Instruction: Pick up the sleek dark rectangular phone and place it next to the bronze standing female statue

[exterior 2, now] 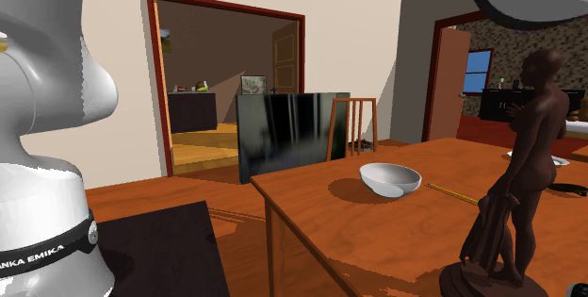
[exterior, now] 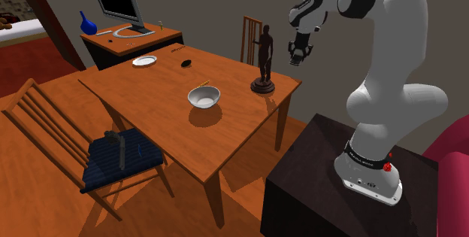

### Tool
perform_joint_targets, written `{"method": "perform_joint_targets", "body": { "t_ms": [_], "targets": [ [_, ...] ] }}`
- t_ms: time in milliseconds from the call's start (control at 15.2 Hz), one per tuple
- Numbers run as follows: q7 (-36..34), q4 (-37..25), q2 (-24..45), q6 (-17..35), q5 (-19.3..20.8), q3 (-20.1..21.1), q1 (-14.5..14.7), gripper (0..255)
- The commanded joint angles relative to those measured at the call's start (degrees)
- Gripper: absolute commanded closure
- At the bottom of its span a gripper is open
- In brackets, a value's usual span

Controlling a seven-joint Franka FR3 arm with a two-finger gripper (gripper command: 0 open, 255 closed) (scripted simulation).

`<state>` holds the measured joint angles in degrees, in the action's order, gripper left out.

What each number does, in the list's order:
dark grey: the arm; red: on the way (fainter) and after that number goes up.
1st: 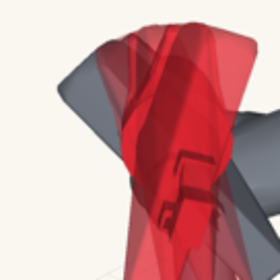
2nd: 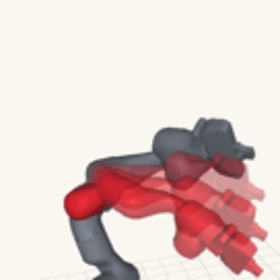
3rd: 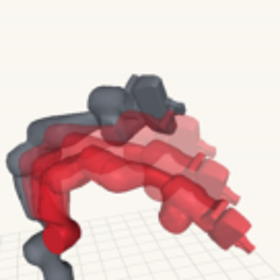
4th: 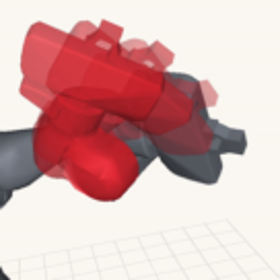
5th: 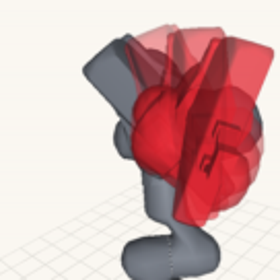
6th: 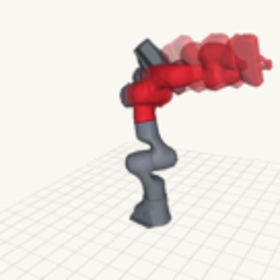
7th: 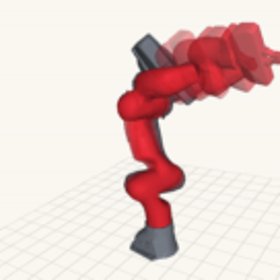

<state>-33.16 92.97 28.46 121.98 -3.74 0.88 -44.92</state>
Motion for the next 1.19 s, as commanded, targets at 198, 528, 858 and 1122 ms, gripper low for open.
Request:
{"method": "perform_joint_targets", "body": {
  "t_ms": [198,528,858,1122],
  "targets": [
    [0.1,1.3,1.7,3.0,-0.1,0.0,0.1,255],
    [0.3,2.1,3.8,5.9,-0.2,0.1,0.1,255],
    [0.5,2.7,6.0,8.7,-0.2,0.1,0.1,255],
    [0.6,2.9,7.9,10.8,-0.3,0.2,0.1,255]
  ]
}}
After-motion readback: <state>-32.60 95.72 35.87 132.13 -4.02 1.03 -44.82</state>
